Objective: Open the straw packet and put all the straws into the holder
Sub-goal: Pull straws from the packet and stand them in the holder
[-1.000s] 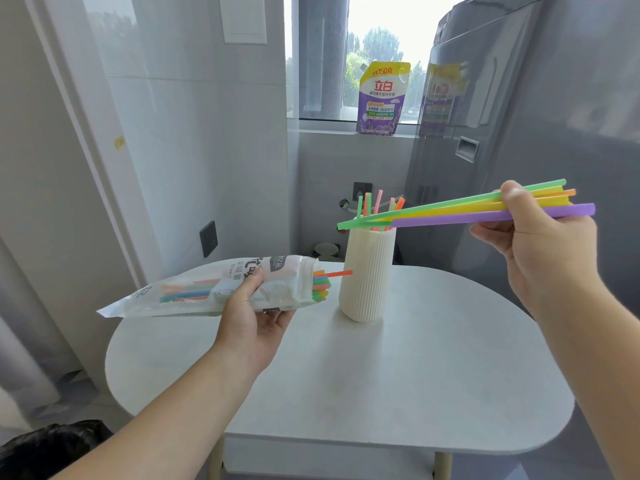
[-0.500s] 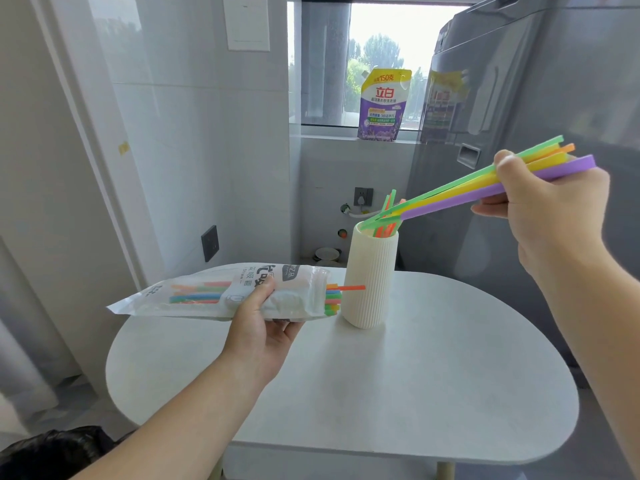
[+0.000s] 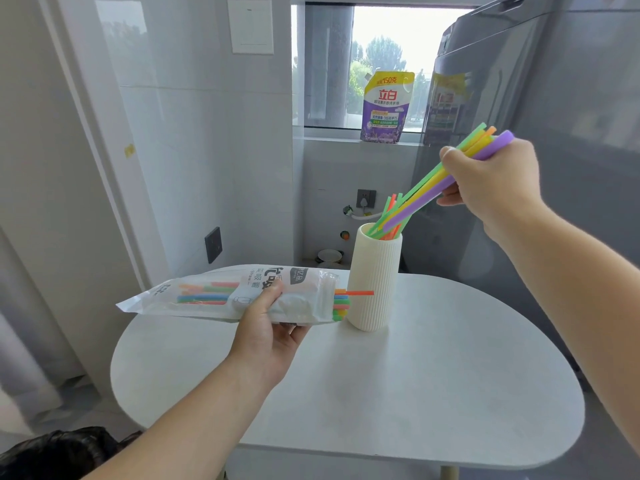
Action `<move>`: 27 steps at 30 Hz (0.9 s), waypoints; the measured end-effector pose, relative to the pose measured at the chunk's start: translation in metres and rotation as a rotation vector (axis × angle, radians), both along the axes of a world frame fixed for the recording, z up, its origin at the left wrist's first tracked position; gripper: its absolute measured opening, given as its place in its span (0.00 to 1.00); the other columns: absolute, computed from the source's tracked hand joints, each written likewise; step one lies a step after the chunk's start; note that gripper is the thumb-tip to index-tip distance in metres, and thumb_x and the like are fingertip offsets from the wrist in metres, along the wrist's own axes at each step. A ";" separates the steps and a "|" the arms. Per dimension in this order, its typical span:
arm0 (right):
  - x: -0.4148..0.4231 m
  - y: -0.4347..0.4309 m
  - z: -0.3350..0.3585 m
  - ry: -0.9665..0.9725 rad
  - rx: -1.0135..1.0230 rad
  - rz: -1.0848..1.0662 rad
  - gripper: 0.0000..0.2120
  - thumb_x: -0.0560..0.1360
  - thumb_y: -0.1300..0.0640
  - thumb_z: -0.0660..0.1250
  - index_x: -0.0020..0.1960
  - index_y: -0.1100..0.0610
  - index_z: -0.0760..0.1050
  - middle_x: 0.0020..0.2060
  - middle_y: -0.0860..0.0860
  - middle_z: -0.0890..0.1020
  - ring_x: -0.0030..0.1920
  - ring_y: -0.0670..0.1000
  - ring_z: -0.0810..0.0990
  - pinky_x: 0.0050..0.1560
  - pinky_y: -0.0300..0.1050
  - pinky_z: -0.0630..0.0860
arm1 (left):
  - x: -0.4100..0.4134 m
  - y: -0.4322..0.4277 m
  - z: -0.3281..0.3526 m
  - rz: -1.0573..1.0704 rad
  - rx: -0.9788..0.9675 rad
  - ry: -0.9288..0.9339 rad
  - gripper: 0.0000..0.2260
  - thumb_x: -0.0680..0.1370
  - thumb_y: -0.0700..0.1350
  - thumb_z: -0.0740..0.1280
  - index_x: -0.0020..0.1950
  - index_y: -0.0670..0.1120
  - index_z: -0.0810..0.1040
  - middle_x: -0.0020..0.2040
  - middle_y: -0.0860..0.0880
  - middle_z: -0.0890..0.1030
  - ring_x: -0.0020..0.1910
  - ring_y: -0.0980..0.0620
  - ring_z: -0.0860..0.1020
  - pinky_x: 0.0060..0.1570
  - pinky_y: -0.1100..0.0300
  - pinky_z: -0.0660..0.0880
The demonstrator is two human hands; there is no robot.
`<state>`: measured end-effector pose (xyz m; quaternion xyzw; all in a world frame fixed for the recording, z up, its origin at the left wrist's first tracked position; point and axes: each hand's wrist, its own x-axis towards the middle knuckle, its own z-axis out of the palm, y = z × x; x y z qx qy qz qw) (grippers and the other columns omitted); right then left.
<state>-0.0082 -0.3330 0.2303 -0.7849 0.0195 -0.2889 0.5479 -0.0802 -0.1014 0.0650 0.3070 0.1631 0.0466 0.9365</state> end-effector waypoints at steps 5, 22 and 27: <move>0.019 0.012 -0.005 0.074 -0.079 0.009 0.11 0.77 0.51 0.71 0.49 0.59 0.78 0.40 0.53 0.84 0.33 0.48 0.85 0.30 0.39 0.82 | -0.001 -0.001 0.000 -0.003 -0.013 0.003 0.09 0.78 0.42 0.71 0.58 0.47 0.80 0.43 0.48 0.88 0.39 0.51 0.87 0.40 0.53 0.85; 0.044 0.032 -0.038 0.095 -0.406 0.041 0.33 0.68 0.38 0.76 0.65 0.56 0.74 0.54 0.51 0.81 0.53 0.53 0.81 0.56 0.53 0.82 | 0.001 -0.003 -0.003 -0.024 -0.007 0.009 0.11 0.78 0.42 0.71 0.60 0.47 0.80 0.44 0.47 0.88 0.39 0.50 0.87 0.41 0.51 0.85; 0.043 0.025 -0.045 0.068 -0.444 0.033 0.32 0.70 0.37 0.74 0.66 0.54 0.74 0.51 0.50 0.80 0.51 0.51 0.81 0.53 0.50 0.81 | 0.001 -0.003 -0.003 -0.027 -0.010 0.011 0.13 0.78 0.42 0.72 0.62 0.47 0.80 0.45 0.47 0.88 0.40 0.49 0.87 0.38 0.51 0.85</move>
